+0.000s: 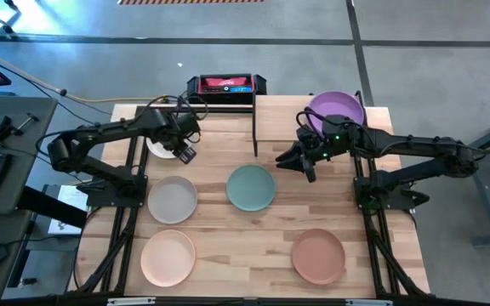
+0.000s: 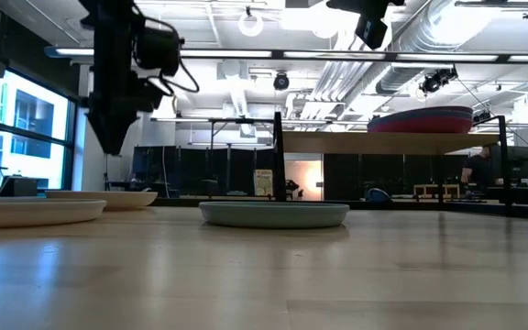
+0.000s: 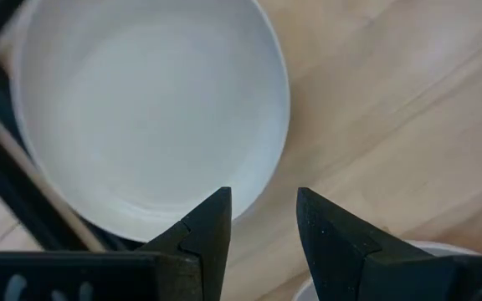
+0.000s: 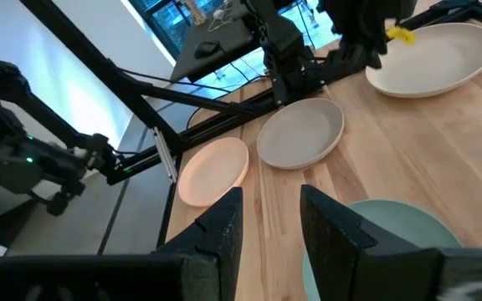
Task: Place and stack plates onto a shelf
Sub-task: Stack the white plate on top of the purple plate on the shelf
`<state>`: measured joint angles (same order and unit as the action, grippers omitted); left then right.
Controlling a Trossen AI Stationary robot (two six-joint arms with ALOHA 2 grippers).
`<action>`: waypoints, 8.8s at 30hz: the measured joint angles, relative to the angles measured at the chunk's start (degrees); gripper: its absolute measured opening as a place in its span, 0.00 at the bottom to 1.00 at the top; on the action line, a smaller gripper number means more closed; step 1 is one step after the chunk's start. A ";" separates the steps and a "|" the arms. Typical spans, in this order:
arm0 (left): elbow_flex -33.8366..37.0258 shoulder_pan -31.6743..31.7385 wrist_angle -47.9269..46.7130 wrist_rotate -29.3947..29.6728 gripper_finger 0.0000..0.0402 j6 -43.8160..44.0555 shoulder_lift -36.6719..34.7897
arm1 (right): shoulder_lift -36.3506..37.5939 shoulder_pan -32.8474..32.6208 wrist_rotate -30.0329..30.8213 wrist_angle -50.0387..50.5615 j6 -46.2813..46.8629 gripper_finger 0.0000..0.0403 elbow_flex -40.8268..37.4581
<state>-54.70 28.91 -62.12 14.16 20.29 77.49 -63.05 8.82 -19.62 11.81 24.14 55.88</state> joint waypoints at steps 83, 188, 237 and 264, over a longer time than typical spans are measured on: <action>5.74 -11.05 0.93 3.11 0.00 -3.15 9.44 | 0.02 0.11 4.60 0.13 4.00 0.26 0.00; -29.64 -53.68 -6.45 19.41 0.00 -48.94 21.35 | -20.00 -10.47 24.49 0.76 42.18 0.04 0.00; -42.05 -53.10 -21.52 8.44 0.34 -12.70 20.96 | -7.65 -8.41 28.28 17.66 42.88 0.00 0.02; -41.99 -52.50 -27.88 14.98 0.33 -7.16 14.34 | 24.91 -0.12 41.09 46.68 55.85 0.00 0.02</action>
<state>-96.68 -23.59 -89.99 29.15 13.13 91.84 -38.13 8.70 21.47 58.49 79.99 55.90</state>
